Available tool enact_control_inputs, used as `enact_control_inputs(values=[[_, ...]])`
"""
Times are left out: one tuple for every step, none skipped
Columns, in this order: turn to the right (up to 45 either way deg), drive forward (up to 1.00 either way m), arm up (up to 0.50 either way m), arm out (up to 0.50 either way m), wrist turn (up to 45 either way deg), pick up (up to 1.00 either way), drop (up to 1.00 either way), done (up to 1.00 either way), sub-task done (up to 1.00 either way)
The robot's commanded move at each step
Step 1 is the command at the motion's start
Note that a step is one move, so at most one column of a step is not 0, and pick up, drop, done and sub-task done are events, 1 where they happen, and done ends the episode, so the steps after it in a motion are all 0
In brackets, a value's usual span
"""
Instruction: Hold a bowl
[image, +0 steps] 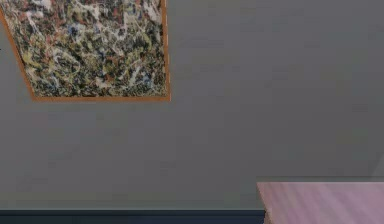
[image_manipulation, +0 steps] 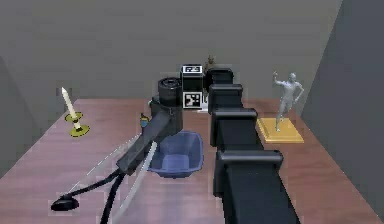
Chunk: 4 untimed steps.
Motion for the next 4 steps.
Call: enact_control_inputs(values=[[0.0, 0.0, 0.0, 0.0, 45.0, 0.0, 0.0, 0.0, 0.0], [0.0, 0.0, 0.0, 0.0, 45.0, 0.0, 0.0, 0.0, 0.0], [0.0, 0.0, 0.0, 0.0, 36.0, 0.0, 0.0, 0.0, 0.0], [0.0, 0.0, -0.24, 0.0, 0.0, 0.0, 0.0, 0.0, 0.0]])
